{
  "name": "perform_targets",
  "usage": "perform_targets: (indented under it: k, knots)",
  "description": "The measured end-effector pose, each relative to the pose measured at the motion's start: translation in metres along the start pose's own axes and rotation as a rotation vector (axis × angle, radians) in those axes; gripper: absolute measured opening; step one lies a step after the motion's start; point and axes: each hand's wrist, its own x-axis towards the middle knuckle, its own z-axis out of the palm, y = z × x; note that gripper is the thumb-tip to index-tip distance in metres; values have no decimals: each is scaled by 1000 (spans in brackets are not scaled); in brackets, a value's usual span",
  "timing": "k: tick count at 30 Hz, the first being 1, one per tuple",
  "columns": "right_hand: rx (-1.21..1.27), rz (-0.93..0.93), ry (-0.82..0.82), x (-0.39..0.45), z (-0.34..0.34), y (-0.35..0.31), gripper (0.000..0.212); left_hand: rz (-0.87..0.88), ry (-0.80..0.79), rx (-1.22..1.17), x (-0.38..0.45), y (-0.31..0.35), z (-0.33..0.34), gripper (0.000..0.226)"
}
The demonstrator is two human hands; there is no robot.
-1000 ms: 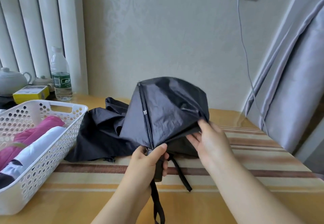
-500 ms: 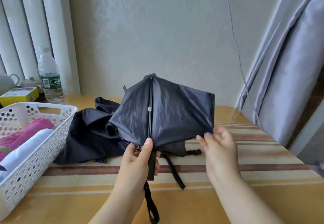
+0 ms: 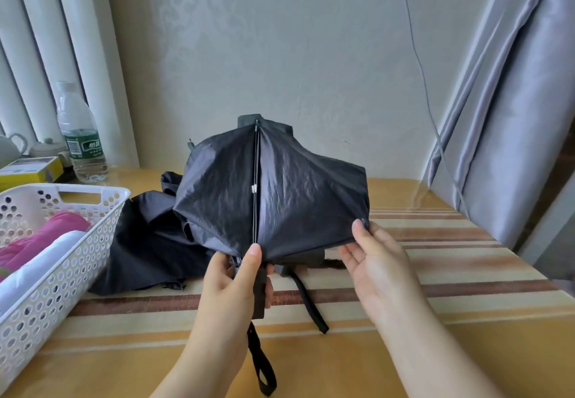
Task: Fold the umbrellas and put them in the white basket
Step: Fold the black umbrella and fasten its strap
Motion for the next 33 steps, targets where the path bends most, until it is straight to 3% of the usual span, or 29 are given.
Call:
perform_targets:
  k: [3,5,8,9,11,12,14,17,19,21,23,25,28,29,31,33]
  knots:
    - [139,31,-211,-2,-1,-14,35,26,1,43,1,-1,-2,20]
    - [128,85,-301,-6,0,-28,27,39,2,75,1,-1,-3,19]
    - [-289,102,-261,-8,1,-38,24,70,2,109,0,-1,-3,19]
    - [-492,18,-206,-7,0,-38,25,81,1,126,-1,0,-3,19]
    - [-832,-364,-64,-8,-2,-38,32,83,-7,134,-2,0,-1,20]
    - [-917,-564,-19,-10,-4,-39,39,80,-15,122,-2,0,0,21]
    - [-911,-729,12,-14,-8,-38,43,65,-14,93,-2,-1,1,23]
    - [-872,-647,25,-12,-16,-29,37,42,-33,56,-4,2,3,23]
    - [-661,-407,-73,-3,-19,-29,21,54,-42,78,-3,2,1,23]
    - [-351,-49,-218,1,-16,-40,22,83,-60,126,-4,3,-1,20]
    - [-347,100,-265,1,-10,-53,24,97,-78,135,-5,5,-1,17]
    - [-567,-58,-163,3,-6,-56,13,88,-88,137,-7,5,1,15]
    - [-892,-688,85,-1,-5,-56,23,44,-75,81,-8,6,4,16]
    - [-946,-808,129,-5,-7,-53,25,38,-70,57,-8,6,4,17]
    - [-968,-817,175,-6,-14,-44,29,37,-72,32,-8,6,5,18]
    - [-974,-649,216,4,-19,-35,35,39,-87,19,-8,5,4,18]
